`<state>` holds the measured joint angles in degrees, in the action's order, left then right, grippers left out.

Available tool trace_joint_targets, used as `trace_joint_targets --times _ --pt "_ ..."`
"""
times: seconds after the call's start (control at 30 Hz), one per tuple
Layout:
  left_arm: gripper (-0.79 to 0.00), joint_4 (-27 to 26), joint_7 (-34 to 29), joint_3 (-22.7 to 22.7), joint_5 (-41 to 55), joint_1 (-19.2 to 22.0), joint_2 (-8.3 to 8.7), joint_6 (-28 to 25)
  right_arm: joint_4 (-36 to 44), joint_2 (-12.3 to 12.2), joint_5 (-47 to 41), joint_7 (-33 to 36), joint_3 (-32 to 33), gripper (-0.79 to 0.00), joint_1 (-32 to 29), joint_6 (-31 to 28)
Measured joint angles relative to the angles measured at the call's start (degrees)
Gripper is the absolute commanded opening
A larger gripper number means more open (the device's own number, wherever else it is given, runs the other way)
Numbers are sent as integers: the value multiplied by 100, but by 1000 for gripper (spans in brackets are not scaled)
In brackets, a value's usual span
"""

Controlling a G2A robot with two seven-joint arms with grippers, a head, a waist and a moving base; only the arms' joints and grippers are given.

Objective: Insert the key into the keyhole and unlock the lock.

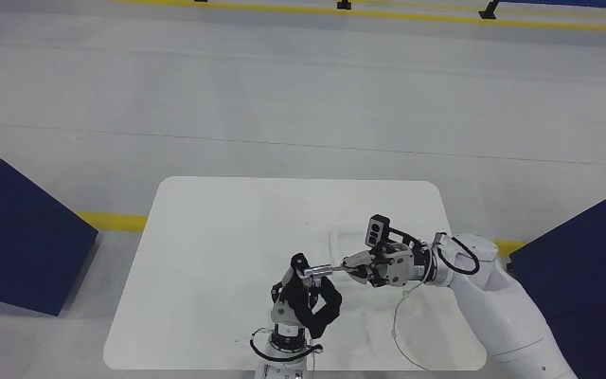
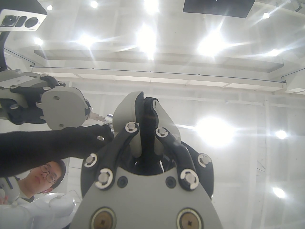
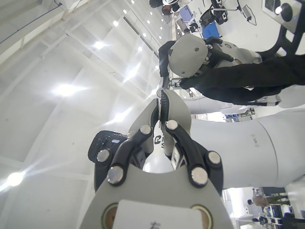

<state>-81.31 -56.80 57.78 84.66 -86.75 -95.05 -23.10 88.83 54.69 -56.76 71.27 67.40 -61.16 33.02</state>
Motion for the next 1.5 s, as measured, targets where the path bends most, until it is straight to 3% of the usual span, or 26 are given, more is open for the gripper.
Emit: trace_joint_targets --times 1.07,1.37,1.5 --pt "-785 0 0 0 0 0 0 0 100 -739 -2405 -1137 -1130 -785 373 1130" --pt "-785 0 0 0 0 0 0 0 121 -730 -2420 -1151 -1115 -785 336 1055" --pt "-785 0 0 0 0 0 0 0 183 -707 -2715 -1387 -1095 -785 247 1330"
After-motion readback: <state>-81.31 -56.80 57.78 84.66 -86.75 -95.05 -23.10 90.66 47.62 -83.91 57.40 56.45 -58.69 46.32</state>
